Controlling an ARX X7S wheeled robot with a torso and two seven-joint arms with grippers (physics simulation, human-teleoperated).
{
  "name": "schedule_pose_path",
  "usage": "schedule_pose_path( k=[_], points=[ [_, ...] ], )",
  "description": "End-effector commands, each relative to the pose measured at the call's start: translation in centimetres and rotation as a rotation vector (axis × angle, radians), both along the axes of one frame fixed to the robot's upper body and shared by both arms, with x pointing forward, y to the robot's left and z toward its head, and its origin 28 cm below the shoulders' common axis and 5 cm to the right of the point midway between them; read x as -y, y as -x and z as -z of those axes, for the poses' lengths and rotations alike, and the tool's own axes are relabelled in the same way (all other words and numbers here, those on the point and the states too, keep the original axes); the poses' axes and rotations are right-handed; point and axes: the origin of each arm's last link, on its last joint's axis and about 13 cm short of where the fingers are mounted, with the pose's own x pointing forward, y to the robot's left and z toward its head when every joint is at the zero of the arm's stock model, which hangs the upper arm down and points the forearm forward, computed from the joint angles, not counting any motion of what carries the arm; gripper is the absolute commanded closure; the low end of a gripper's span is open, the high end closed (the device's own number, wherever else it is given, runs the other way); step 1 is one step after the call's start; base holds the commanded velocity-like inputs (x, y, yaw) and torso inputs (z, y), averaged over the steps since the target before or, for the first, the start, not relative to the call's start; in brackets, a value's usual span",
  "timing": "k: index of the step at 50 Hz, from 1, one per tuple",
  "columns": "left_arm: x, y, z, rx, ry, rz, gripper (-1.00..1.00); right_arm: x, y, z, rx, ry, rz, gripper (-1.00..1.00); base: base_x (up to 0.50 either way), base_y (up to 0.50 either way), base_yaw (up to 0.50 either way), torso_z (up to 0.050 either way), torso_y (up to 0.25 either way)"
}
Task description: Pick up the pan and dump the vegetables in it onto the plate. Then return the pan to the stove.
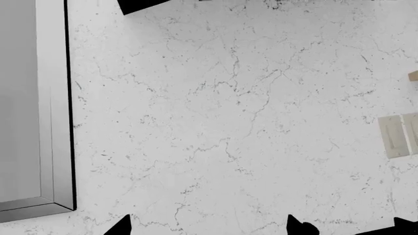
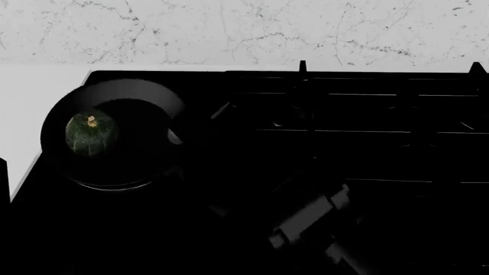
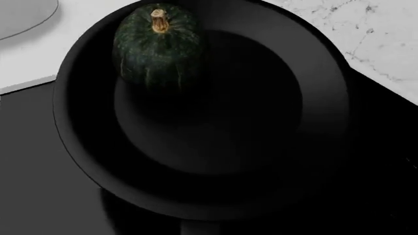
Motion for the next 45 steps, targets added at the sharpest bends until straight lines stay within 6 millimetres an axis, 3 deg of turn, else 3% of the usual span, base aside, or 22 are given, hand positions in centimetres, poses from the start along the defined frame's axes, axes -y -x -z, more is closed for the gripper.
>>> schedule_pose_path(
  k=[1, 6, 11, 21, 26, 29, 30, 34, 45],
  points=[
    [0.2, 0.2, -0.3, 0.006, 0.0, 0.004, -1.0, 1.8, 3.0, -5.9, 0.34, -0.037, 0.131, 1.0, 0.0, 0.0, 0.0, 0.0, 0.0],
    [0.3, 0.1, -0.4, 0.008, 0.001, 0.009, -1.0, 2.0, 4.8, -9.8, 0.487, -0.083, 0.135, 1.0, 0.0, 0.0, 0.0, 0.0, 0.003],
    [0.2, 0.4, -0.5, 0.01, 0.0, 0.006, -1.0, 2.4, 5.7, -11.0, 0.511, -0.124, 0.15, 1.0, 0.0, 0.0, 0.0, 0.0, 0.005],
    [0.3, 0.6, -0.9, 0.02, -0.007, 0.005, -1.0, 2.4, 6.3, -12.1, 0.56, -0.158, 0.13, 1.0, 0.0, 0.0, 0.0, 0.002, 0.005],
    [0.1, 1.6, -1.3, 0.039, 0.017, 0.107, -1.0, 2.9, 5.8, -12.7, 0.622, -0.132, 0.222, 1.0, 0.0, 0.5, 0.0, 0.0, 0.004],
    [0.2, 2.7, -2.8, 0.152, 0.069, 0.228, -1.0, 2.8, 5.6, -12.7, 0.635, -0.128, 0.235, 1.0, 0.02, 0.5, 0.0, 0.004, 0.004],
    [-0.4, 3.3, -2.2, 0.076, 0.044, 0.214, -1.0, 2.8, 5.6, -12.7, 0.635, -0.127, 0.236, 1.0, 0.02, 0.5, 0.0, 0.0, 0.01],
    [-1.1, 4.0, -2.2, 0.106, 0.041, 0.249, -1.0, 2.7, 5.5, -13.0, 0.651, -0.113, 0.243, 1.0, 0.02, 0.5, 0.0, 0.003, 0.005],
    [-1.2, 4.1, -2.2, 0.15, 0.053, 0.255, -1.0, 2.4, 5.4, -12.9, 0.65, -0.107, 0.234, 1.0, 0.02, 0.5, 0.0, 0.001, 0.005]
  ],
)
